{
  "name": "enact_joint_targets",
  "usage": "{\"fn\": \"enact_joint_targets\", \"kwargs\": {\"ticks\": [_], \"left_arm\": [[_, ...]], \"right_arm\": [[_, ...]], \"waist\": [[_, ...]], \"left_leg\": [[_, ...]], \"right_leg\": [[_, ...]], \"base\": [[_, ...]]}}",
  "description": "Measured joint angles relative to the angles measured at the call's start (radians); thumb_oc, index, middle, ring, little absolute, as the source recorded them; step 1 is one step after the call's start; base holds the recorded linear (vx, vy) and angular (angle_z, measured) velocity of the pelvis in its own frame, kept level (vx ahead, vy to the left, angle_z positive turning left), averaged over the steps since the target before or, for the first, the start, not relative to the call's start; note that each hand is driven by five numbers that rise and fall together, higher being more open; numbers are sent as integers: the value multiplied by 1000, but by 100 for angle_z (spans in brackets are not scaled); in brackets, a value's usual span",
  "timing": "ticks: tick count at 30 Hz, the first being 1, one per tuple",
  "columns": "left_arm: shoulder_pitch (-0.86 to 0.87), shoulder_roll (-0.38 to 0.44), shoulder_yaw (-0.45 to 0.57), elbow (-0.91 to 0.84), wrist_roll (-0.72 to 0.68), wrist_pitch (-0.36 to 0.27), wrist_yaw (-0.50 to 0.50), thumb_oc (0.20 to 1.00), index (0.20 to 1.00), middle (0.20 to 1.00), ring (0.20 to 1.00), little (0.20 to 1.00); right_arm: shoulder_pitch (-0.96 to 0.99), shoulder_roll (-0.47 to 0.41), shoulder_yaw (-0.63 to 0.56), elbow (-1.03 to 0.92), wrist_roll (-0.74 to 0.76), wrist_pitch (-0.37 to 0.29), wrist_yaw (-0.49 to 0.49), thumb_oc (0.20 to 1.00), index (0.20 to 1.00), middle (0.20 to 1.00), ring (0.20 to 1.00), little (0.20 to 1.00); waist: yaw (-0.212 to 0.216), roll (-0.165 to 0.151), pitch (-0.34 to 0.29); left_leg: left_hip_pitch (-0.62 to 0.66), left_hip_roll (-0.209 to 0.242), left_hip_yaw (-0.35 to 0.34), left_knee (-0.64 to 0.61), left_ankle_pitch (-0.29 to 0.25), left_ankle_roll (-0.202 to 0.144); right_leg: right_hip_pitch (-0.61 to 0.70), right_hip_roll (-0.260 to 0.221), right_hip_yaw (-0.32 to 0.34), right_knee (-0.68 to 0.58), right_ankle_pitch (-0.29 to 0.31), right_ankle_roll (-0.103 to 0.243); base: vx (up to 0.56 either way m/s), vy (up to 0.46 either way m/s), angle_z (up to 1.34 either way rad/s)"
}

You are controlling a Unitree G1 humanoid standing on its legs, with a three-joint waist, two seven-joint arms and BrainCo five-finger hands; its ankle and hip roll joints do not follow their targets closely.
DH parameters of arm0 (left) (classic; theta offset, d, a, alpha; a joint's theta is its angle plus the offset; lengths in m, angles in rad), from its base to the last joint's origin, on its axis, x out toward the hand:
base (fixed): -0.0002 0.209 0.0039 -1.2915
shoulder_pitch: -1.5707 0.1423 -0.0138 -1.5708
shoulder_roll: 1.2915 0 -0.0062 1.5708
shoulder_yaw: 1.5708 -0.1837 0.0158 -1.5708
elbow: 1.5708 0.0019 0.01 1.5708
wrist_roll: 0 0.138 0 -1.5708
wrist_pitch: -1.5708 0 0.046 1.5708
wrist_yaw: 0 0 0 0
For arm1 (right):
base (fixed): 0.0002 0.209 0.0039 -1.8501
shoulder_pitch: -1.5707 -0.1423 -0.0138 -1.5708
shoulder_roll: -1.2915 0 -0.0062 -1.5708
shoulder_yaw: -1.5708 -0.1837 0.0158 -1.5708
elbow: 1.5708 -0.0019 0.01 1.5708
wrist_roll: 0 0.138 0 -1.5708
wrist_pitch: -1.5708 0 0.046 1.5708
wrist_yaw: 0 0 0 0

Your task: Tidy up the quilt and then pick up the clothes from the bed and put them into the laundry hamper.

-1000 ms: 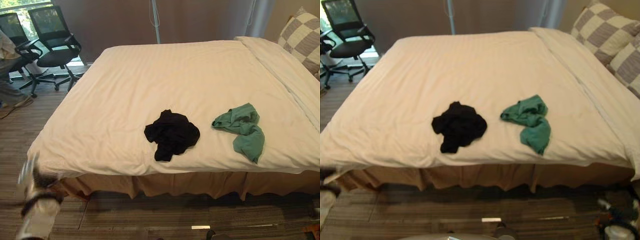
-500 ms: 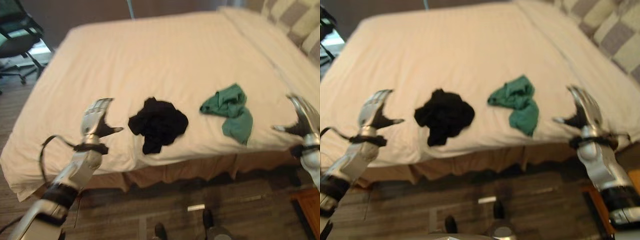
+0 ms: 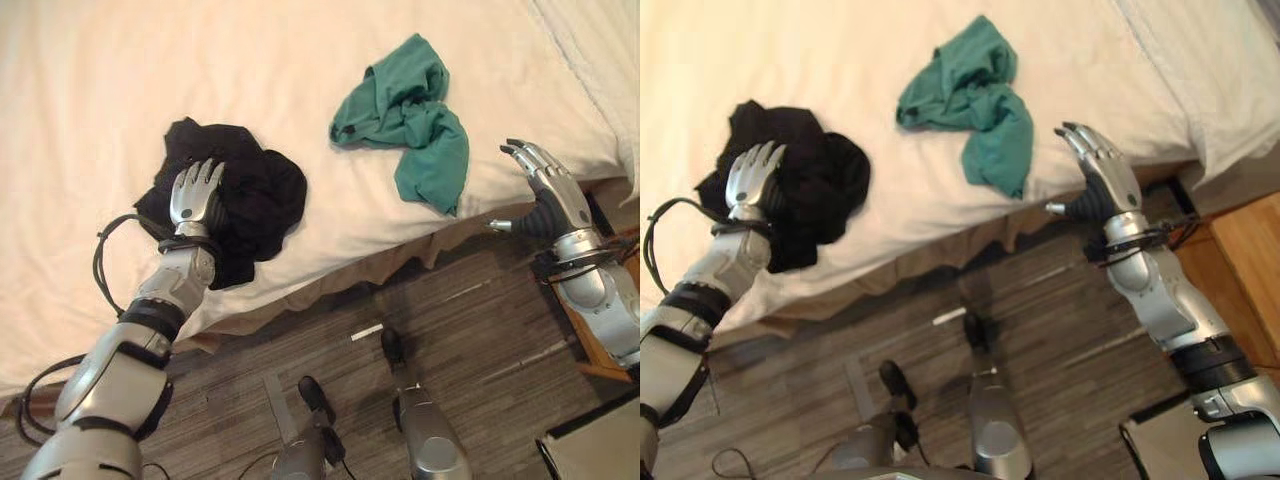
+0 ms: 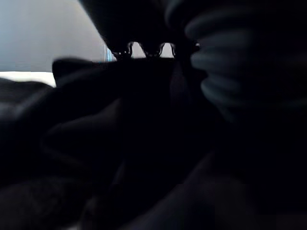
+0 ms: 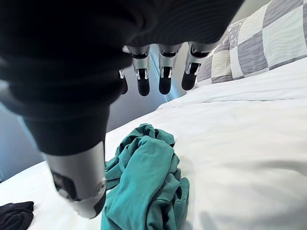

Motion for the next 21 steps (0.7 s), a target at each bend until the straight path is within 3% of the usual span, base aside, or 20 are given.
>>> {"fn": "enact_joint_targets", "kwargs": {"ticks": [1, 2, 3, 4, 12, 14, 16, 18, 20, 21], "left_arm": [[-16, -2, -1, 13, -1, -2, 1, 407, 407, 407, 407, 407], [-33, -17, -6, 36, -2, -4, 0, 313, 313, 313, 313, 313], [-53, -25, -14, 67, -2, -8, 2, 282, 282, 282, 282, 282], [-101, -26, -21, 109, -10, -8, 4, 200, 200, 200, 200, 200], [-61, -26, 14, -17, -25, -20, 31, 200, 200, 200, 200, 200], [102, -103, 143, -181, -83, -55, 53, 200, 200, 200, 200, 200], [232, -131, 130, -276, -92, -91, 71, 200, 200, 200, 200, 200], [315, -129, 130, -366, -99, -125, 68, 200, 200, 200, 200, 200], [428, -115, 129, -428, -101, -149, 55, 200, 200, 200, 200, 200], [546, -123, 198, -457, -142, -179, 31, 200, 200, 200, 200, 200]], "right_arm": [[0, 0, 1, -2, 2, 0, 0, 1000, 1000, 1000, 1000, 1000], [-1, -1, 2, -5, 4, 0, 0, 1000, 1000, 1000, 1000, 1000], [-4, -3, 2, -15, 10, 0, 0, 1000, 1000, 1000, 1000, 1000], [-33, -4, 2, -31, 12, -15, -2, 1000, 1000, 1000, 1000, 1000], [-232, -9, 121, 103, 30, -15, -23, 1000, 1000, 1000, 1000, 1000], [-300, -16, 194, 308, 32, 15, -28, 1000, 1000, 1000, 1000, 1000], [-298, -32, 193, 406, 41, 53, -27, 1000, 1000, 1000, 1000, 1000], [-303, -41, 187, 471, 48, 48, -36, 1000, 1000, 1000, 1000, 1000], [-324, -50, 146, 568, 81, 63, -46, 1000, 1000, 1000, 1000, 1000], [-359, -67, 125, 724, 96, 51, -49, 1000, 1000, 1000, 1000, 1000]], "waist": [[0, -2, 2], [-2, -5, 3], [-1, -5, 3], [0, -4, 2], [48, -10, 1], [96, -8, 1], [113, -5, -1], [148, -6, -1], [197, 20, 0], [224, 47, 7]], "left_leg": [[-3, 0, 0, 0, 0, -1], [-5, 0, 0, 0, 0, -1], [-12, 2, 1, 0, 1, -2], [-40, 3, 2, 0, 3, -6], [-82, 26, -24, 0, 23, -22], [-74, 31, -81, 0, 38, -34], [-75, 32, -142, 0, 79, -39], [-76, 34, -157, 1, 85, -33], [-94, 36, -185, 1, 91, -29], [-117, 24, -214, 11, 94, -33]], "right_leg": [[-3, 2, 0, 0, 0, 0], [-7, 3, 0, 0, 0, 0], [-12, 3, -1, 0, 2, 0], [-40, 0, -3, 0, 3, 5], [-67, 12, -42, 0, 10, 10], [-21, 17, -86, 0, -2, -9], [7, 10, -168, 0, -10, -22], [23, 11, -205, 0, -26, -41], [35, 8, -247, 0, -35, -38], [36, -3, -281, -1, -49, -31]], "base": [[-49, -16, -2], [-31, -14, 1], [0, 0, 0], [0, 0, 0], [39, -112, 7], [37, -205, 43], [48, -179, 89], [4, -88, 62], [-11, -114, 68], [-33, -116, 75]]}}
